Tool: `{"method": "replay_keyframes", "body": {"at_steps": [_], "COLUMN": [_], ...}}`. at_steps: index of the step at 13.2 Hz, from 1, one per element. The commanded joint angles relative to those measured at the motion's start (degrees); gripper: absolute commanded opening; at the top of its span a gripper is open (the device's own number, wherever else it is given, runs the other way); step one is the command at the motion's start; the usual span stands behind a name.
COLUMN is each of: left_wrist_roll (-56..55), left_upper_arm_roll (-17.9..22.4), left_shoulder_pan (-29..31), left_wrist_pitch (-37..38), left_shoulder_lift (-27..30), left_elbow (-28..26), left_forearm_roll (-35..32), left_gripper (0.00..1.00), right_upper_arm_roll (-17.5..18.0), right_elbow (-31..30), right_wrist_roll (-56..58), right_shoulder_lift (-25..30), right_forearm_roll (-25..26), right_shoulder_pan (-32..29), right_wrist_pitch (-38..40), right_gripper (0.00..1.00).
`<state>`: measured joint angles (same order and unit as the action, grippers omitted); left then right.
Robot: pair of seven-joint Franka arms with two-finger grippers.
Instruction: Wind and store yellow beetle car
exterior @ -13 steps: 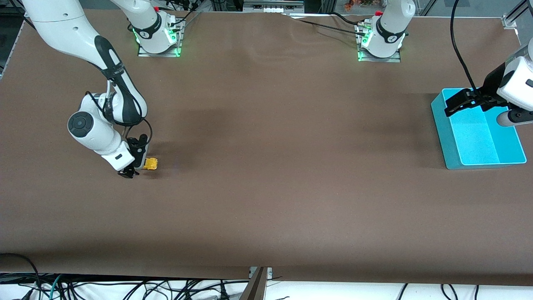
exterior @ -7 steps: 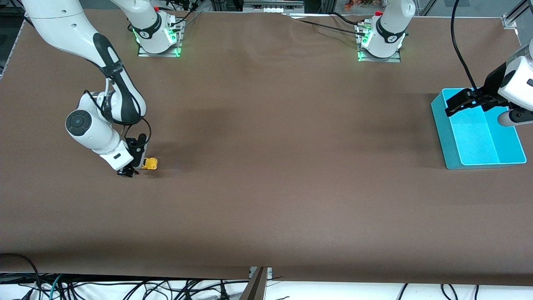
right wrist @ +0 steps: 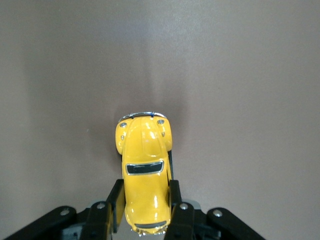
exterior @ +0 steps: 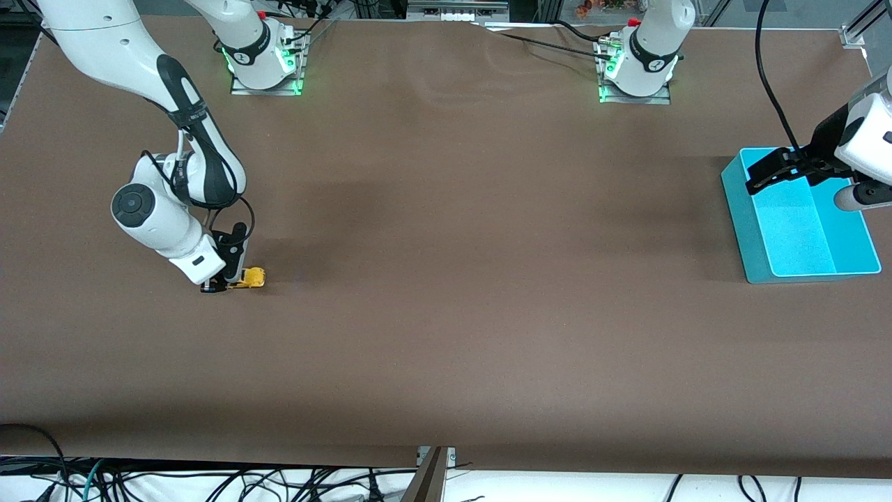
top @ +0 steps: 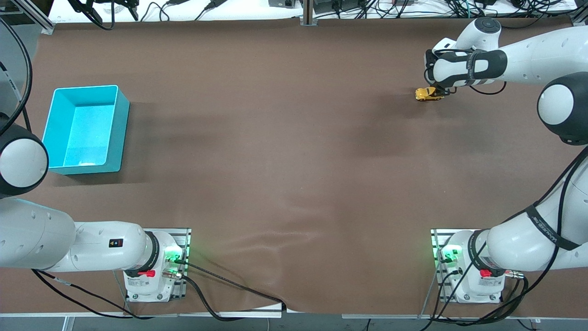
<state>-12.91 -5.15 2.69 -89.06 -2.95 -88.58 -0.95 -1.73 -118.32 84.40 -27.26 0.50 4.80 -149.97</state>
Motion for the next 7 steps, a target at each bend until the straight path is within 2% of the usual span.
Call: {"method": "replay_keyframes", "body": {"at_steps": [1,7], "left_wrist_roll": [1.57,1.48], "left_upper_arm_roll": [0.23,0.14], "left_shoulder_pan": [0.21,0.21], "left_wrist_pitch": [1.35,1.35], "left_shoulder_lift": [-0.57,-0.57], "left_elbow": [1.74,1.74], "left_forearm_roll": [1.04,1.04], "left_gripper": [1.0,1.0], "right_upper_arm_roll": [0.24,0.06], "right_elbow": [-0.95,-0.6], "right_wrist_roll": [1.91,8.93], "right_shoulder_lift": [0.64,-0.68], "right_forearm_roll": [-0.23,-0.23], "right_shoulder_pan": [-0.14,-4.08], "right_wrist_pitch": [0.29,-0.23], "right_gripper": [0.19,0.19]}}
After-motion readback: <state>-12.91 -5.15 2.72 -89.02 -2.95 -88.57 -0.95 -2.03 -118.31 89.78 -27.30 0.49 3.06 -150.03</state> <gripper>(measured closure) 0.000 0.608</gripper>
